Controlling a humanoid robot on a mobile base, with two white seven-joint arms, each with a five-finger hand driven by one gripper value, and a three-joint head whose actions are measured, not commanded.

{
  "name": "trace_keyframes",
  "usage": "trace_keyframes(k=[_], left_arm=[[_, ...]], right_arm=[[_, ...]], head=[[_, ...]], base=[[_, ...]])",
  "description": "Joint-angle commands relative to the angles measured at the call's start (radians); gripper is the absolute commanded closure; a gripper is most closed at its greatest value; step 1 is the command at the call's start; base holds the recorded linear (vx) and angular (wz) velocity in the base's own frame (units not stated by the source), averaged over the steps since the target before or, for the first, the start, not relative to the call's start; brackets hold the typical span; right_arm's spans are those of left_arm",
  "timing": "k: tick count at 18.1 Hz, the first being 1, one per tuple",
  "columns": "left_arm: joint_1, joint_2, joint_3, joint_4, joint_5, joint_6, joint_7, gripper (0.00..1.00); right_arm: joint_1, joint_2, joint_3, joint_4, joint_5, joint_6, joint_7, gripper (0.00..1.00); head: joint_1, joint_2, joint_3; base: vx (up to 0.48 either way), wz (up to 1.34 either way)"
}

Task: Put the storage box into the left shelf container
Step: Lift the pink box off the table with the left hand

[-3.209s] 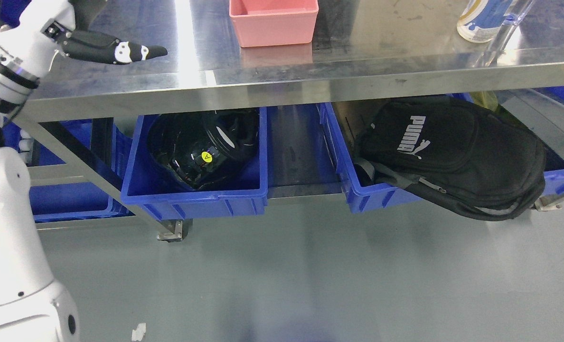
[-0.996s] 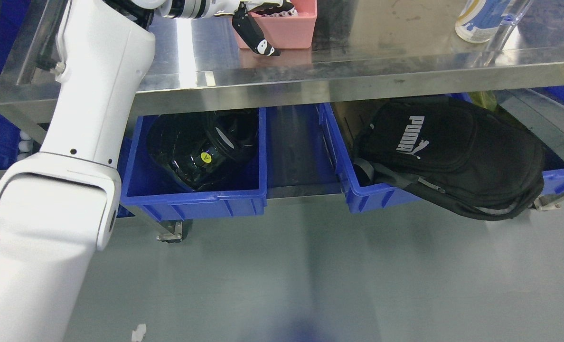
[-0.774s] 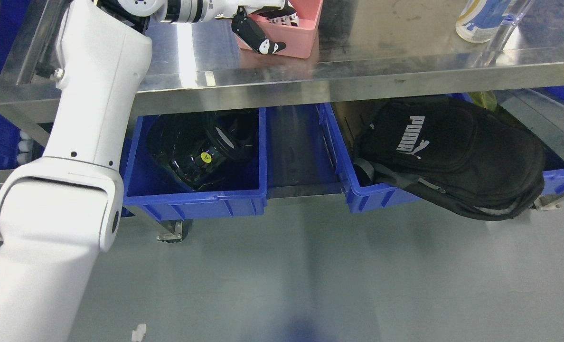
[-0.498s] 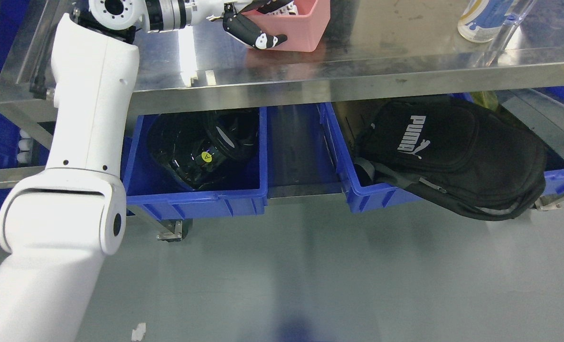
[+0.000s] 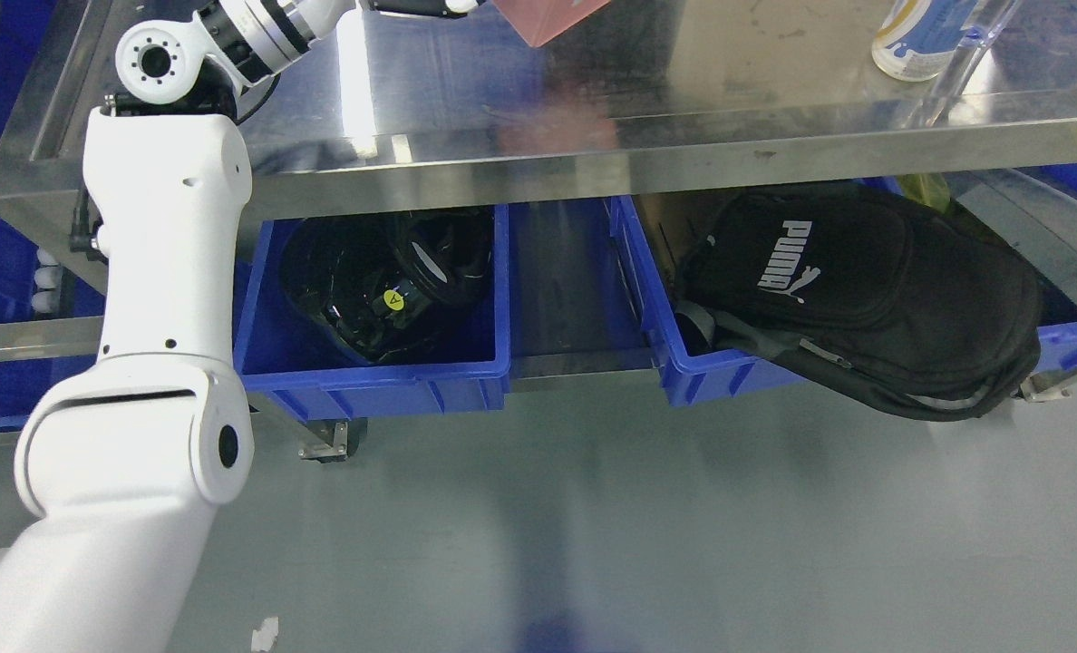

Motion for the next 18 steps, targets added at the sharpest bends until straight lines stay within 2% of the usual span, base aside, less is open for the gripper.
trace_keyframes(k=[1, 4, 8, 15, 18], left_arm=[[0.100, 0.013, 0.118, -0.187, 0.217, -0.007, 0.102, 1.00], [0.216, 0.013, 0.124, -0.403, 0.218, -0.030, 0.276, 1.00], [0.404, 0.013, 0.048, -0.627, 0.228, -0.024, 0.392, 0.98], [0.655, 0.013, -0.100, -0.902, 0.260, -0.037, 0.505, 0.98], [0.759, 0.013, -0.167, -0.953, 0.258, -0.108, 0.510, 0.98]], right_arm=[[-0.003, -0.017, 0.000, -0.017, -0.021, -0.002, 0.001, 0.00], [-0.003, -0.017, 0.000, -0.017, -0.021, -0.004, 0.003, 0.00], [-0.003, -0.017, 0.000, -0.017, -0.021, -0.002, 0.001, 0.00], [-0.005, -0.017, 0.000, -0.017, -0.021, -0.002, 0.001, 0.00], [-0.005, -0.017, 0.000, -0.017, -0.021, -0.002, 0.003, 0.00]], head=[[0.0000, 0.000, 0.000], [0.0000, 0.000, 0.000], [0.0000, 0.000, 0.000], [0.0000, 0.000, 0.000], [0.0000, 0.000, 0.000]], base=[[0.000, 0.00], [0.000, 0.00], [0.000, 0.00], [0.000, 0.00], [-0.014, 0.15]])
